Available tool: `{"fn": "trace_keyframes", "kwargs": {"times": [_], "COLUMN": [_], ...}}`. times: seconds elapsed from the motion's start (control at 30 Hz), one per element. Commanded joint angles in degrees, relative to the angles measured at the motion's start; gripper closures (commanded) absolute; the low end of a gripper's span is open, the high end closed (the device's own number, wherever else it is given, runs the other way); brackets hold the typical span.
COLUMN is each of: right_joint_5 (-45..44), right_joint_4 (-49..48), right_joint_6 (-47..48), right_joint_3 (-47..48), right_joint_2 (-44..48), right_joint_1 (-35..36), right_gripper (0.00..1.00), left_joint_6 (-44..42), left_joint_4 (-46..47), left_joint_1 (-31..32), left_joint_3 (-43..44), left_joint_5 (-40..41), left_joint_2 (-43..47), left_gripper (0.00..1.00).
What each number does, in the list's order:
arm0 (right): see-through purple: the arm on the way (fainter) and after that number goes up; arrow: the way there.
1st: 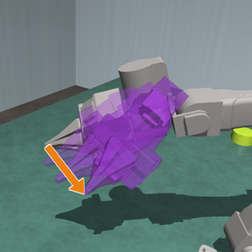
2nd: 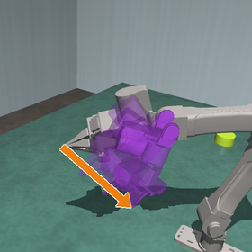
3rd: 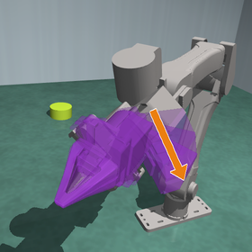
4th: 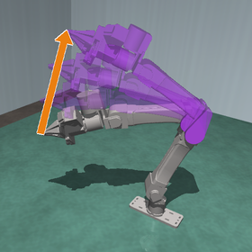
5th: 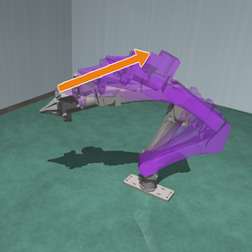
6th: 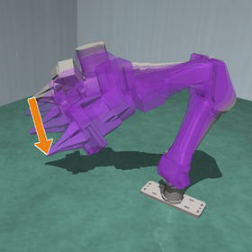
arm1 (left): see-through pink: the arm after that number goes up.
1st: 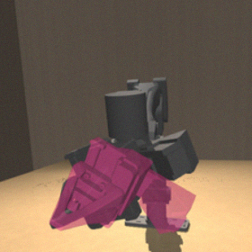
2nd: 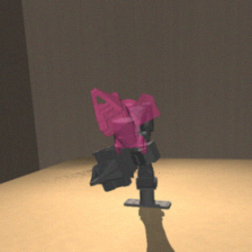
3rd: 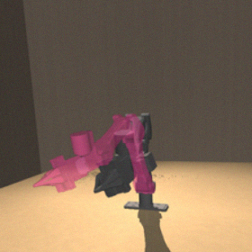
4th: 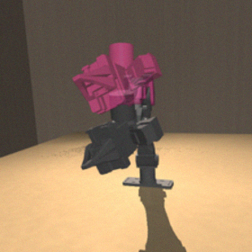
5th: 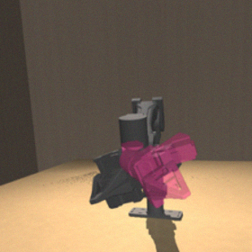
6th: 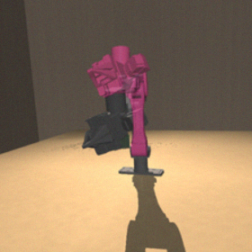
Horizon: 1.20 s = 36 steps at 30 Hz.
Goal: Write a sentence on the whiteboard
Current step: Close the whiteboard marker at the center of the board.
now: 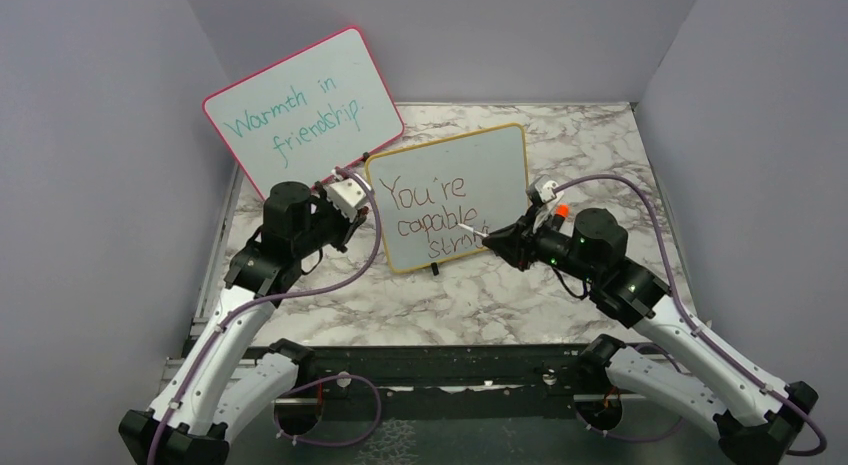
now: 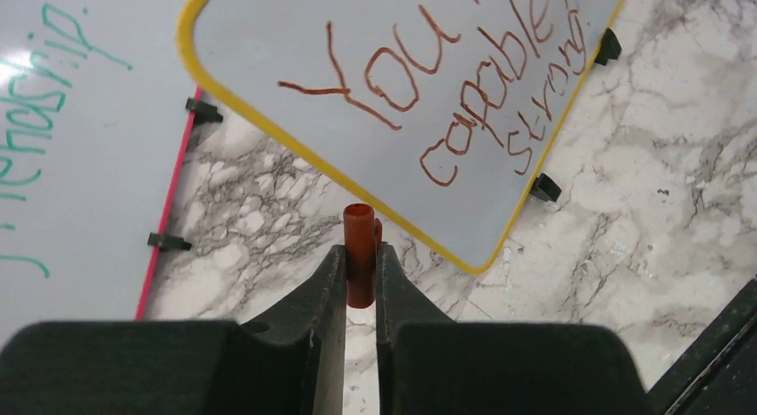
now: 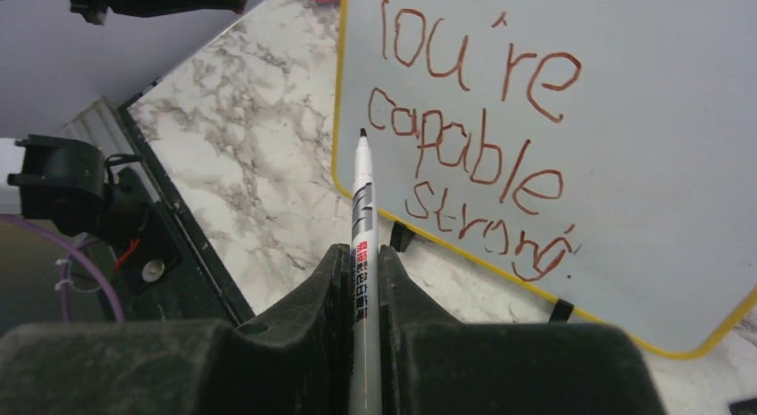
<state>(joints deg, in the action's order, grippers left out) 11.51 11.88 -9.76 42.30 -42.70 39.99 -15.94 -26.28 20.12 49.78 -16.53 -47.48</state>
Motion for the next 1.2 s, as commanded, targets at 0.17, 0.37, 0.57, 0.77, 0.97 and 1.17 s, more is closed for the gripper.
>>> {"fn": "trace_keyframes", "kwargs": {"times": [0.17,0.37,0.57,0.77,0.97,1.17], "right_joint_5": [11.01,14.52,19.95,22.64,22.70,22.39], "right_joint_4": [-5.22,-6.49,-7.28,-10.06,-11.14,-11.09], "right_joint_6": [0.29,0.86,1.73,1.19,0.61,0.28], "right_joint_3": [3.49,5.15,7.20,7.04,7.06,7.10], "right_joint_2": [-4.11,-7.20,-10.01,-10.75,-11.33,-11.65], "right_joint_1": [-0.33,-0.35,-0.34,-0.35,-0.35,-0.34], "right_gripper": [0.99,0.99,0.99,0.99,0.99,0.99], "left_joint_6": [-23.15,-32.09,-39.50,-44.74,-46.36,-46.72], "left_joint_4": [-2.58,-3.10,-5.11,-8.80,-9.62,-9.91], "left_joint_1": [9.45,14.79,18.78,22.97,26.15,27.34], "left_joint_3": [1.64,3.05,4.89,7.39,8.22,8.83], "left_joint_5": [-2.91,-1.84,-0.44,4.54,7.92,8.63], "left_joint_2": [1.27,1.54,1.22,-0.87,-2.99,-3.63], "left_gripper": [1.00,1.00,1.00,1.00,1.00,1.00]}}
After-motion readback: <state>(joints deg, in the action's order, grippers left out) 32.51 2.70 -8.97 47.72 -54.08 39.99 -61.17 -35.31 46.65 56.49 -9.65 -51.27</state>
